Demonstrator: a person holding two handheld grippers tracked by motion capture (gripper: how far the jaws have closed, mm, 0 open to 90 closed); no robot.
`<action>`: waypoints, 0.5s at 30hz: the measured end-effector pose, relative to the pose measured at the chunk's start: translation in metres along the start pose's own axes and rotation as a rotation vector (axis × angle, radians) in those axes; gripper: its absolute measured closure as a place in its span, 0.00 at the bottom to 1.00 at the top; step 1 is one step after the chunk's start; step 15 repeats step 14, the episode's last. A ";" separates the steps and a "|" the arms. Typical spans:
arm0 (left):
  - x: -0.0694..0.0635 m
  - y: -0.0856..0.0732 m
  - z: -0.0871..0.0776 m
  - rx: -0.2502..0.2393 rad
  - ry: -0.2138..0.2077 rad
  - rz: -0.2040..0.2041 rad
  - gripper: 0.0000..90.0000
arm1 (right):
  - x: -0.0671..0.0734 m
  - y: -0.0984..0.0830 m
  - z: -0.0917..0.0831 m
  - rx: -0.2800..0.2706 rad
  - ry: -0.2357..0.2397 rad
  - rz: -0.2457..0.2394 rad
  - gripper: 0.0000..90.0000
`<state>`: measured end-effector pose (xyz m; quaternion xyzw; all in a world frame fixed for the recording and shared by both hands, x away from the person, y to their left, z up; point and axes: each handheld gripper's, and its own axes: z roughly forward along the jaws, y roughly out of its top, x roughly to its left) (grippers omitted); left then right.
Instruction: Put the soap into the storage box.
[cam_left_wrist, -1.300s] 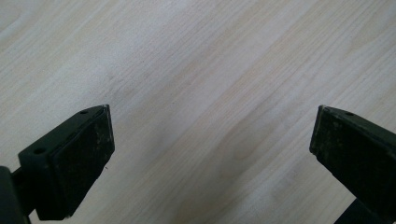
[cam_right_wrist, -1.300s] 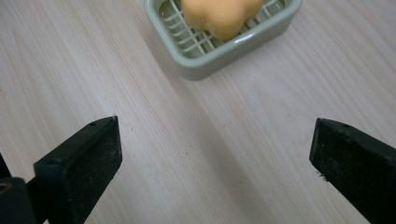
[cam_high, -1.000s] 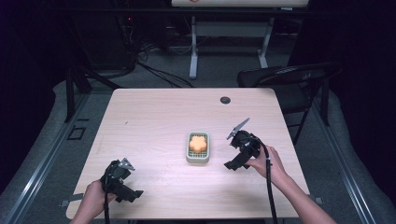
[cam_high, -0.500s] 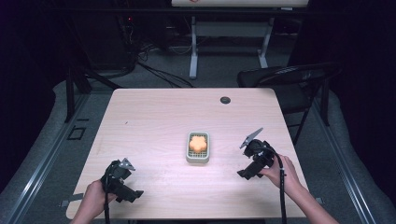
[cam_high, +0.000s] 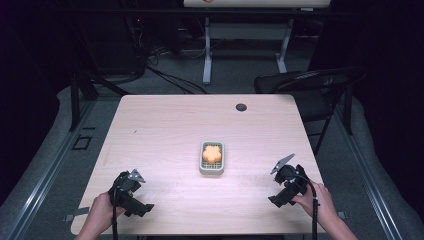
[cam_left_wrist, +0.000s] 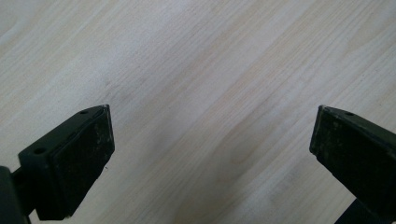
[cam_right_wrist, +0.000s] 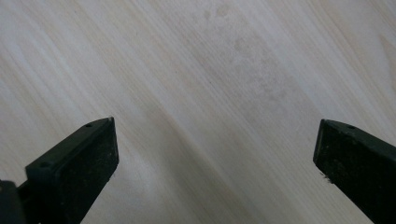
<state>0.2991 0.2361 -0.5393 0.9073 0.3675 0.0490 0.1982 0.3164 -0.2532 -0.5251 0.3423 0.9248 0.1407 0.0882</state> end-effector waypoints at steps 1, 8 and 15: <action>0.000 0.000 0.000 0.001 0.002 0.002 0.00 | 0.001 -0.001 0.000 0.004 -0.002 -0.001 0.00; 0.001 0.001 0.001 -0.001 0.002 0.002 0.00 | 0.002 -0.002 0.003 0.020 -0.002 -0.022 0.04; 0.001 0.002 0.001 0.004 0.000 0.000 0.00 | 0.000 -0.004 0.005 -0.015 0.009 0.001 0.00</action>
